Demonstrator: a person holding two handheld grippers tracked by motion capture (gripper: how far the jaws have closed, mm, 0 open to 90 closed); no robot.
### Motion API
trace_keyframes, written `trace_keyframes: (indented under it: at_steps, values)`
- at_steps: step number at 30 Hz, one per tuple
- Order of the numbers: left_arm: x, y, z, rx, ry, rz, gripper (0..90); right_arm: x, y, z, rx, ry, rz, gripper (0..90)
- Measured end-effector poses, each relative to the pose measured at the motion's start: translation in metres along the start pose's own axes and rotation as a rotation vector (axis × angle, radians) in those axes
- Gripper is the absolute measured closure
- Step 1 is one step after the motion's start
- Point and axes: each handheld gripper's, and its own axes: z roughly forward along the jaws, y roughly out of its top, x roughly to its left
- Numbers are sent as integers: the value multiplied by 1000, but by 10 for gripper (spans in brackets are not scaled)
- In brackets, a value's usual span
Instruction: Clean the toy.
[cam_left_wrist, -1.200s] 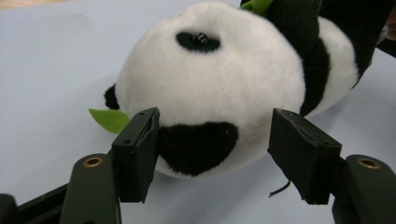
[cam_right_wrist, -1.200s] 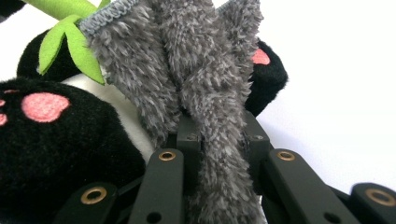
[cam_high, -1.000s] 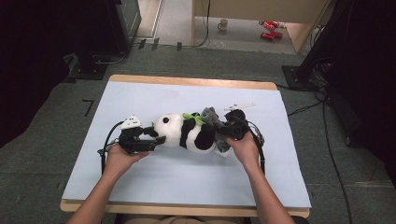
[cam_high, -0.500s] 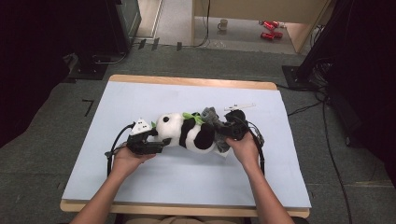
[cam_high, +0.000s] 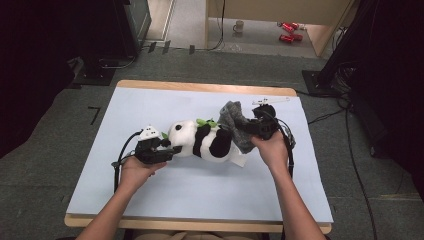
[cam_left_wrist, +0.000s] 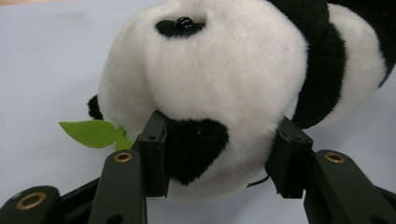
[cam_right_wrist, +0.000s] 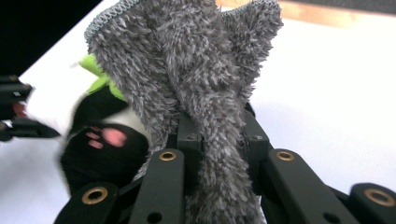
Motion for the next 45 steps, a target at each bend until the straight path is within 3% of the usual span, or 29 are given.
trace_keyframes:
  at_steps: [2,6,12,16,23,31,34,39,42,45]
  values:
    - [-2,1,-1,6,-9,-23,500,5,10,-3,-2,-5,-14,758]
    - [-7,3,-1,15,-11,-20,506,16,29,-4,22,-1,-30,758]
    - [-5,4,0,9,-14,-43,504,45,54,1,37,12,-59,757]
    - [-3,5,-1,6,-20,-65,502,67,67,13,66,26,-100,757]
    - [-3,6,-2,1,-28,-68,495,100,80,36,93,65,-139,757]
    - [-3,6,-2,-5,-28,-70,500,132,78,72,133,132,-152,757]
    - [-3,7,-3,-5,-22,-69,501,139,76,84,150,164,-136,757]
    - [-4,6,-1,0,-14,-55,501,139,58,112,231,152,-115,754]
    - [-3,4,0,7,-11,-52,505,136,50,117,228,95,-181,756]
    - [-4,4,2,17,-8,-58,514,129,48,112,228,41,-206,760]
